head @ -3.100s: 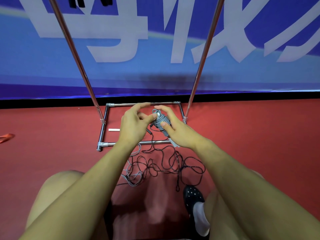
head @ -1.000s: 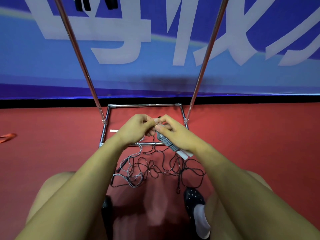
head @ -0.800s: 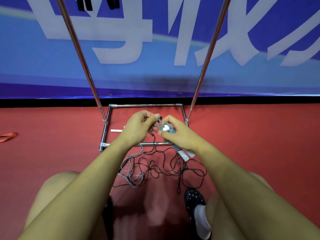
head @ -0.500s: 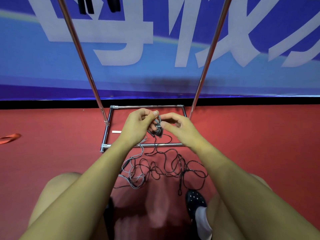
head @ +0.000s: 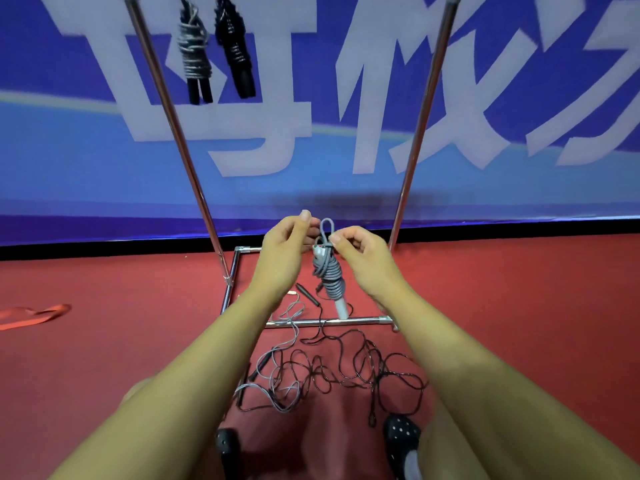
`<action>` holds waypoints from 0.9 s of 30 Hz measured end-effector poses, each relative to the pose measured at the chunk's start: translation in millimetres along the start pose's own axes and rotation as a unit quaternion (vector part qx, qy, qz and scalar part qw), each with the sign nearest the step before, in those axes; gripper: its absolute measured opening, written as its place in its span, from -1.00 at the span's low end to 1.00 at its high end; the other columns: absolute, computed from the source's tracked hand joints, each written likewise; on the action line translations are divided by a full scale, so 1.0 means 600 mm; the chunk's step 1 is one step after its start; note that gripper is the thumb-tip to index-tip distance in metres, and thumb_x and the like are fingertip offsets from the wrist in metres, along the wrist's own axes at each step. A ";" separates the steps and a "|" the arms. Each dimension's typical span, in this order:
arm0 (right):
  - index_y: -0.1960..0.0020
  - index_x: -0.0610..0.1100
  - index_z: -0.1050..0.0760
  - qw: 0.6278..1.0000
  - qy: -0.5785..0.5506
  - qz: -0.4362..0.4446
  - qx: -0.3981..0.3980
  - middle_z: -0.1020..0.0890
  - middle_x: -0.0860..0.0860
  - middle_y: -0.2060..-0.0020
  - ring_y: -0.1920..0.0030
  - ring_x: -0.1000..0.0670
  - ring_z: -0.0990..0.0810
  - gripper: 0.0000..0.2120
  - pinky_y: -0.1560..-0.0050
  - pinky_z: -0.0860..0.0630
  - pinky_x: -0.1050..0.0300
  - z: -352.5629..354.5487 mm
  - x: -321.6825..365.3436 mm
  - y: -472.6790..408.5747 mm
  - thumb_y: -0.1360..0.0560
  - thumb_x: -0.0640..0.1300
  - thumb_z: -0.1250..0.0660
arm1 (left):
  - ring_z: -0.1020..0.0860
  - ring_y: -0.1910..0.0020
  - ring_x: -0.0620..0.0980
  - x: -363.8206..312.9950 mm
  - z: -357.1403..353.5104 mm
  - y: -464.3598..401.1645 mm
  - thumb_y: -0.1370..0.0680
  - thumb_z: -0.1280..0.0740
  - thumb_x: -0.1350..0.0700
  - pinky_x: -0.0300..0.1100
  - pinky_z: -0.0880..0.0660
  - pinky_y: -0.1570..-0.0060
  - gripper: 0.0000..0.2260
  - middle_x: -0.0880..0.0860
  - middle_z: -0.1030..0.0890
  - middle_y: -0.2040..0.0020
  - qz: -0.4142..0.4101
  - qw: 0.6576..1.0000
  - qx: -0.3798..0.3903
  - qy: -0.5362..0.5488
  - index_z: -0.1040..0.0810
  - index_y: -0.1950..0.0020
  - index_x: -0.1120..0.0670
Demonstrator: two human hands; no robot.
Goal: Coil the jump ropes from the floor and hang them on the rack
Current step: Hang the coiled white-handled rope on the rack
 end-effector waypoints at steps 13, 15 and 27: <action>0.07 0.04 -0.55 0.991 0.000 0.084 -0.102 -0.68 0.05 0.11 0.04 0.03 -0.66 -0.88 -0.07 -0.60 -0.01 0.047 0.351 -0.178 -0.64 -0.04 -0.33 | -0.68 -0.06 0.02 -0.329 -0.013 -0.135 -0.59 -0.44 0.06 0.06 -0.63 -0.15 -0.86 0.06 -0.72 0.00 -0.077 0.992 -0.061 0.084 -0.69 -0.05 0.12; 0.02 0.01 -0.55 0.991 0.006 0.086 -0.107 -0.69 0.02 0.06 -0.01 -0.01 -0.67 -0.90 -0.08 -0.61 -0.03 0.048 0.393 -0.215 -0.65 -0.02 -0.31 | -0.68 0.00 -0.01 -0.368 -0.008 -0.167 -0.60 -0.43 0.07 -0.04 -0.65 -0.05 -0.85 0.06 -0.73 0.02 -0.083 0.989 -0.072 0.099 -0.70 -0.06 0.13; -0.11 -0.15 -0.59 0.990 0.045 0.076 -0.106 -0.62 0.08 0.11 0.13 0.13 -0.56 -0.81 0.18 -0.44 0.29 -0.010 0.431 -0.415 -0.66 -0.04 -0.29 | -0.67 0.04 0.11 -0.380 0.053 -0.368 -0.53 -0.51 0.08 -0.03 -0.63 0.01 -0.90 0.10 -0.73 0.07 -0.019 0.980 -0.145 0.138 -0.72 0.10 0.09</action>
Point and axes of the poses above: each hand's wrist, its own y-axis away from the middle knuckle, its own z-axis out of the back of the hand, x = y × z, the point moved 9 cm from there along -y, towards the middle knuckle
